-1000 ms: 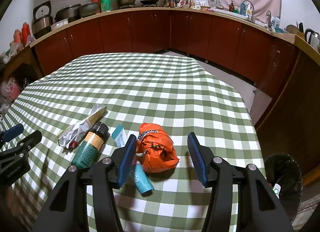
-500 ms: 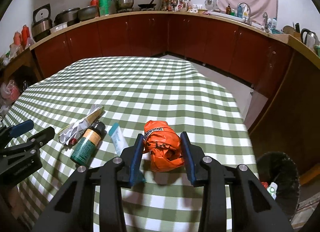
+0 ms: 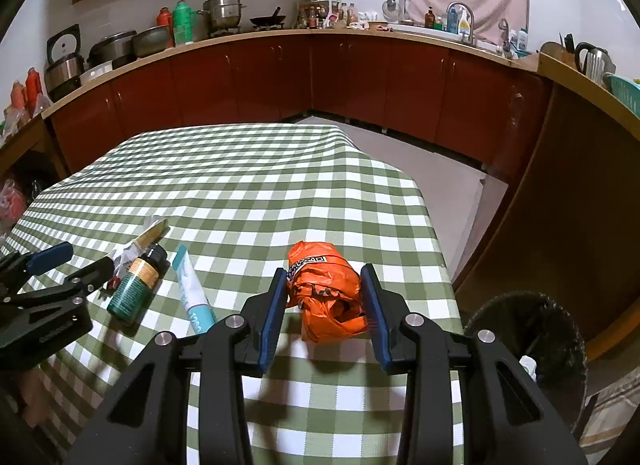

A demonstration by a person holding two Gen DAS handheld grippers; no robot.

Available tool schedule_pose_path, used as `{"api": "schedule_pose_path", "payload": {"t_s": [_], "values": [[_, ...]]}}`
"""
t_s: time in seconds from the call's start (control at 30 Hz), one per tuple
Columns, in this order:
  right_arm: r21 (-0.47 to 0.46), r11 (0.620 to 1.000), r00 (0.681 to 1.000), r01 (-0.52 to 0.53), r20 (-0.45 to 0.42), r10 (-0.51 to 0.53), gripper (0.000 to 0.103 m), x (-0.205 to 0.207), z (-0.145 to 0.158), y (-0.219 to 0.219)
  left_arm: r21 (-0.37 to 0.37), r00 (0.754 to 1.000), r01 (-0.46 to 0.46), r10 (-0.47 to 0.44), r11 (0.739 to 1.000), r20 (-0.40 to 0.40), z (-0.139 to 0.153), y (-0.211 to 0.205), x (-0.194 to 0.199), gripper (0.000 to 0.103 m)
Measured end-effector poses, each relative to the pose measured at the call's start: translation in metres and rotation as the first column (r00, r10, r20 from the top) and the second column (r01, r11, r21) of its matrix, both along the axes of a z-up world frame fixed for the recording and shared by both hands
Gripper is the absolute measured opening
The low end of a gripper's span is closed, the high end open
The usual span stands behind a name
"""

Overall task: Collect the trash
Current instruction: 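Grasp the orange plastic bag with the right tool while the left tool grasps the white crumpled packet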

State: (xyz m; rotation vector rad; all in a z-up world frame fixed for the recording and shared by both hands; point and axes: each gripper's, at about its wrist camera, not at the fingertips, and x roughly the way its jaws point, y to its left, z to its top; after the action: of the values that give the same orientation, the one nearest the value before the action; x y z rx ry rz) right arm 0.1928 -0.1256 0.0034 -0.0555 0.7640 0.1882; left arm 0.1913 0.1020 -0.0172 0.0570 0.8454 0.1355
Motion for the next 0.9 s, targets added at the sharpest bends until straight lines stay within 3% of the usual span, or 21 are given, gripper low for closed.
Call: {"api": "schedule_pose_path", "payload": {"t_s": [0.13,0.3,0.5,0.9], "values": [[0.006,1.000,1.000,0.000,0.000,0.000,0.038,0.000,-0.001,-0.002,-0.007,1.000,0.016,-0.016,1.000,-0.022,-0.008,-0.002,0.007,0.057],[0.009,1.000,1.000,-0.002,-0.006,0.002,0.038,0.002,0.000,-0.004,-0.038,0.998,0.046,-0.048,0.998,-0.047,-0.016,-0.003,0.012,0.033],[0.007,1.000,1.000,-0.002,-0.004,0.002,0.038,0.002,0.000,-0.004,-0.012,0.997,0.067,-0.068,0.998,-0.044,-0.017,-0.007,0.011,0.022],[0.015,1.000,1.000,0.004,0.013,-0.005,0.038,-0.012,0.002,-0.011,-0.005,0.999,0.031,-0.031,0.999,0.004,-0.003,-0.002,-0.013,0.017]]}}
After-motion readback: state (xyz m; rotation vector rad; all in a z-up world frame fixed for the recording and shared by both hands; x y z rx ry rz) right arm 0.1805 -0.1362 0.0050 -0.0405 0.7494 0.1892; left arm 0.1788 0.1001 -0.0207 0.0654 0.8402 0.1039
